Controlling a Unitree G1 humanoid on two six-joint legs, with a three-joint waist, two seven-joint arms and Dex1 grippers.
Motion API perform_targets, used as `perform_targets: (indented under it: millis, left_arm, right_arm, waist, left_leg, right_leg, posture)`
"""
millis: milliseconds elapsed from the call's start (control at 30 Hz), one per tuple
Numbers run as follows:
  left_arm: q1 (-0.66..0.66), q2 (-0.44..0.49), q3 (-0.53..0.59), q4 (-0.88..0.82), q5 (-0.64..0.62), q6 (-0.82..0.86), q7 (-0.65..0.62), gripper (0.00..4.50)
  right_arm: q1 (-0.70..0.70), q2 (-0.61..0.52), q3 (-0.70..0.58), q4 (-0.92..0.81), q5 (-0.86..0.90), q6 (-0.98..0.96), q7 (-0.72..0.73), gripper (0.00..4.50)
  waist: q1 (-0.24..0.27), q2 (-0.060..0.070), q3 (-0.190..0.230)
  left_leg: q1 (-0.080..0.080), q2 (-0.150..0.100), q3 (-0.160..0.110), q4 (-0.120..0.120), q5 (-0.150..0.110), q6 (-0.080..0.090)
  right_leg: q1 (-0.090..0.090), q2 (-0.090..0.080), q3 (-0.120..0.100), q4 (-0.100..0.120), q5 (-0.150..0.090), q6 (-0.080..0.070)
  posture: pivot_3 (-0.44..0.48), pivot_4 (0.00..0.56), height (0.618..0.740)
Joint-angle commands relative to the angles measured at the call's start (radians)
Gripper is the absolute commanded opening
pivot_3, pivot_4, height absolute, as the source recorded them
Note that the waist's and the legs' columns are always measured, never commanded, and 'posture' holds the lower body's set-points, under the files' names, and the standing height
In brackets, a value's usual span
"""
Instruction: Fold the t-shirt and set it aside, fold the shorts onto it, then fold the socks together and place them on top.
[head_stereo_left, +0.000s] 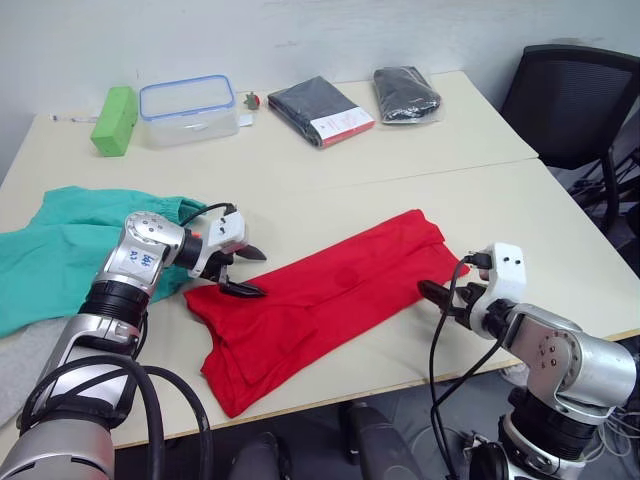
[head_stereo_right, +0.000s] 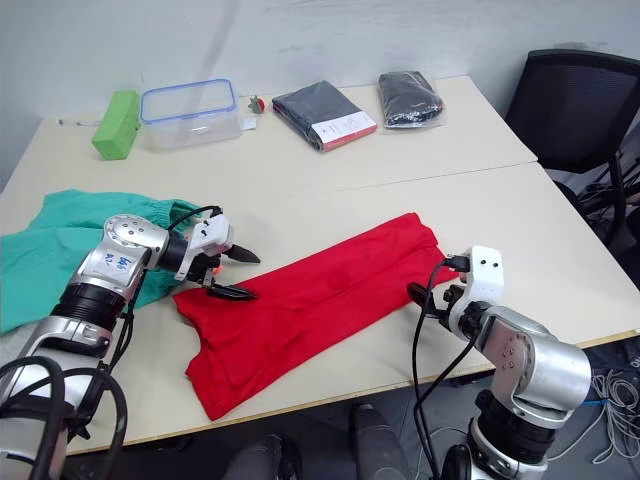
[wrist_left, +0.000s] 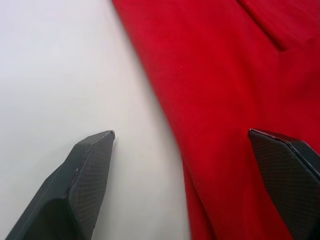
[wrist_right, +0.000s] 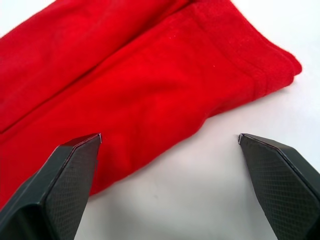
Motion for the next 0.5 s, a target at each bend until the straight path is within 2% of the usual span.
perform_targets:
  millis: [33,167,400,500]
  left_arm:
    - [0.010,-0.002,0.019,-0.018,-0.007,-0.005,-0.023,3.54]
    - [0.020,-0.003,0.025,-0.030,-0.007,-0.001,-0.028,2.30]
    - [0.039,0.002,0.040,-0.067,-0.017,0.015,-0.029,0.01]
    - [0.059,0.007,0.046,-0.098,-0.022,0.030,-0.035,0.00]
  right_arm:
    - [-0.032,0.022,-0.024,0.068,0.036,-0.012,-0.017,4.50]
    - [-0.020,0.003,0.027,0.123,0.046,-0.083,-0.042,3.55]
    - [-0.021,-0.001,0.012,0.162,0.088,-0.108,-0.062,1.04]
    - [-0.024,-0.012,0.013,0.168,0.113,-0.108,-0.060,0.02]
  waist:
    - [-0.001,-0.001,-0.001]
    - [-0.002,-0.006,-0.004]
    - [-0.002,-0.008,-0.005]
    - [-0.002,-0.008,-0.005]
  left_leg:
    - [0.000,0.000,0.000,0.000,0.000,0.001]
    - [0.001,-0.001,0.000,0.000,-0.001,0.003]
    - [0.002,-0.001,0.000,0.000,-0.001,0.005]
    - [0.003,0.000,-0.001,0.000,-0.001,0.005]
  right_leg:
    - [0.000,0.000,0.000,0.000,0.000,0.001]
    - [0.000,-0.001,0.000,-0.003,0.001,0.001]
    - [0.001,-0.002,0.000,0.000,0.001,0.001]
    - [0.001,-0.002,0.000,0.000,0.001,0.001]
  posture:
    - [0.000,0.150,0.740]
    - [0.000,0.150,0.740]
    - [0.000,0.150,0.740]
    - [0.000,0.150,0.740]
